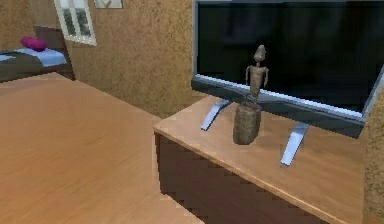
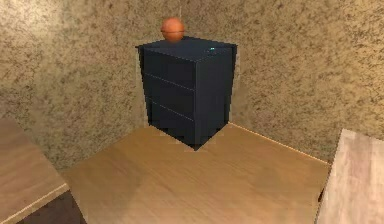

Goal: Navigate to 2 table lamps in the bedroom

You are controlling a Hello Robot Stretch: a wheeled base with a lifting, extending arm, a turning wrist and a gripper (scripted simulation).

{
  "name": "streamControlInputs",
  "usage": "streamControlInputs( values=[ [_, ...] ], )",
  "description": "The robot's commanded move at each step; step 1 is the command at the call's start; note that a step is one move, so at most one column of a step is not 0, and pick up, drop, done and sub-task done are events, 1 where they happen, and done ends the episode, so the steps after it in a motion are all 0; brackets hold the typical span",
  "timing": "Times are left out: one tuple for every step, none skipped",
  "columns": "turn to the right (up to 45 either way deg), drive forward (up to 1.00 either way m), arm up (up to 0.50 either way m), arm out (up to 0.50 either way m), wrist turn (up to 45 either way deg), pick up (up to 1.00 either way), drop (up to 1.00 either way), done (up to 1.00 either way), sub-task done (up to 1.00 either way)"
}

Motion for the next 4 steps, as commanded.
streamControlInputs(
  values=[
    [45.0, 0.00, 0.00, 0.00, 0.0, 0.00, 0.00, 0.00, 0.00],
    [45.0, 0.00, 0.00, 0.00, 0.0, 0.00, 0.00, 0.00, 0.00],
    [6.0, 0.00, 0.00, 0.00, 0.0, 0.00, 0.00, 0.00, 0.00],
    [0.0, 0.45, 0.00, 0.00, 0.0, 0.00, 0.00, 0.00, 0.00]
  ],
)
